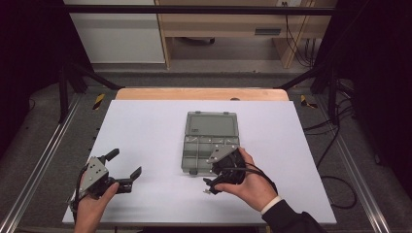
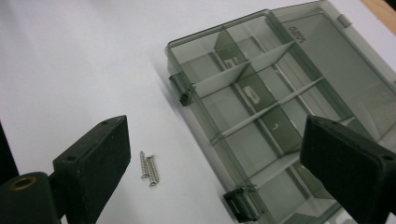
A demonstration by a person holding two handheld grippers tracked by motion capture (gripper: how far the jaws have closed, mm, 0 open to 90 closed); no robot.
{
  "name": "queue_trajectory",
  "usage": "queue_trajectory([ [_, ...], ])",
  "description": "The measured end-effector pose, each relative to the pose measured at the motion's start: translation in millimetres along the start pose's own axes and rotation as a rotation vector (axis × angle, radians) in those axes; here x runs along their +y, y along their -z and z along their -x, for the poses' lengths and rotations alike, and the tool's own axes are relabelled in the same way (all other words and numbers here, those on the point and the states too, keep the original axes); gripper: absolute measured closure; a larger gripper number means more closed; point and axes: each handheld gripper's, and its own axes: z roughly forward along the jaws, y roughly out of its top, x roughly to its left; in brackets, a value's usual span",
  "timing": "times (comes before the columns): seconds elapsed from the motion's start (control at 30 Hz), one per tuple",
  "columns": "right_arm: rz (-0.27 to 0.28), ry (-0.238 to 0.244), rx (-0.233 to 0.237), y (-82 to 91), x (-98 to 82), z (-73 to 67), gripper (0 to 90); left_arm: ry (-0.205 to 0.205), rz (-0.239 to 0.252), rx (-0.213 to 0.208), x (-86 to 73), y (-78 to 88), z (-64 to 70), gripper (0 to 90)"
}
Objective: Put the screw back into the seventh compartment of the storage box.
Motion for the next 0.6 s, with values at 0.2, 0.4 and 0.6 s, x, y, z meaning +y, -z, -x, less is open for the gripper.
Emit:
queue_trajectory([
  [0.2, -0.038, 0.021, 0.038, -8.6, 2.0, -5.5, 8.4, 0.0, 0.004, 0.001, 0.2, 1.4, -0.1, 0.7],
  [0.4, -0.05, 0.032, 0.063, -18.4, 4.9, -10.2, 11.0, 0.015, 0.008, 0.009, 0.1, 1.5, -3.2, 0.8],
  [0.6, -0.063, 0.038, 0.087, -26.3, 8.5, -14.8, 18.9, 0.008, 0.006, 0.005, 0.0, 1.8, -2.1, 0.8],
])
